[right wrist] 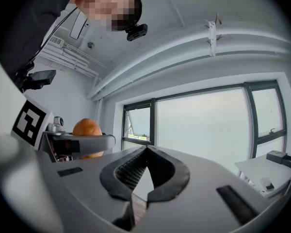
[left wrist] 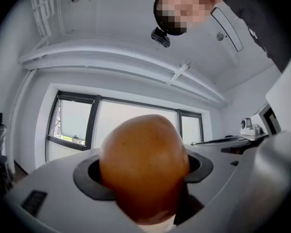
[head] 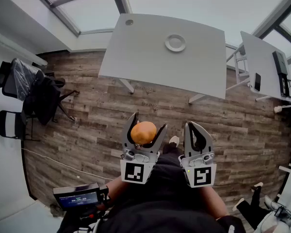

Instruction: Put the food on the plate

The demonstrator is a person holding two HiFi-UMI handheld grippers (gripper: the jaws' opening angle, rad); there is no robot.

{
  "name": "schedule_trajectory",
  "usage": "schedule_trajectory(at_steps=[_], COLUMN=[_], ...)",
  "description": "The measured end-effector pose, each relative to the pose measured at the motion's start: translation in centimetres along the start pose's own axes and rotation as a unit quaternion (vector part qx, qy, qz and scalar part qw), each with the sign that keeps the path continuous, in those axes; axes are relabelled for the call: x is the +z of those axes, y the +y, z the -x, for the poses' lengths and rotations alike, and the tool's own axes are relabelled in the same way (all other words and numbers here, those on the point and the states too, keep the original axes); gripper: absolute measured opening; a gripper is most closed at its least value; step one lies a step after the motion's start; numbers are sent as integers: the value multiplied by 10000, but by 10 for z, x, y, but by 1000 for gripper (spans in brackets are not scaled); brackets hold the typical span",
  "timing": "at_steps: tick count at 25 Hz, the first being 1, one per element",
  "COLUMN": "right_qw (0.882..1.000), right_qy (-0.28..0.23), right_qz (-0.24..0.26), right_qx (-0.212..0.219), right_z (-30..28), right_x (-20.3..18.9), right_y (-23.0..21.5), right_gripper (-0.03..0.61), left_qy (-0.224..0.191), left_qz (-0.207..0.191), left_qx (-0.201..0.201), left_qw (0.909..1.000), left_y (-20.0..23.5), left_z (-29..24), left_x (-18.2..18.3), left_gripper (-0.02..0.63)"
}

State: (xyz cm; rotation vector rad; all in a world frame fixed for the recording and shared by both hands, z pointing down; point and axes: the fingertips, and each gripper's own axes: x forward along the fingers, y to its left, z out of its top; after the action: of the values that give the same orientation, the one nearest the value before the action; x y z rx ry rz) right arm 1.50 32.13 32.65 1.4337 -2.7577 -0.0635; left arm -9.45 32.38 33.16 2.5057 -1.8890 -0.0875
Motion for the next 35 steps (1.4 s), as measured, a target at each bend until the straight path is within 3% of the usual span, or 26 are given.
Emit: schedule_trajectory(at_steps=[4,10,22,31,35], right_qw=[10000,9993,9990,9992,9983], right_qy=[-52,-58,-50,-165,-259], right_qz=[13,-372,-449,-363,-502], right_qx=[-13,29,32,99,152], right_z=[-1,6,11,40,66], right_x=[3,-1,-4,-1,-10], right_y=[-1,-4,-15,-46,-80], right_gripper=[6,6,6,6,6], left_qy=[-18,6,5,40,128], left_qz=[-12,-38,52,-14,-10], left_qx=[-39,8,253,391,546], left_qw=[10000,10000,9997,9992,9984], left_y=[-1,-5,-1,-40,-74], left_z=[-2,1,1,0,-5], left_x=[2,2,-1,-3,-16], left_gripper=[367,367,367,367,367])
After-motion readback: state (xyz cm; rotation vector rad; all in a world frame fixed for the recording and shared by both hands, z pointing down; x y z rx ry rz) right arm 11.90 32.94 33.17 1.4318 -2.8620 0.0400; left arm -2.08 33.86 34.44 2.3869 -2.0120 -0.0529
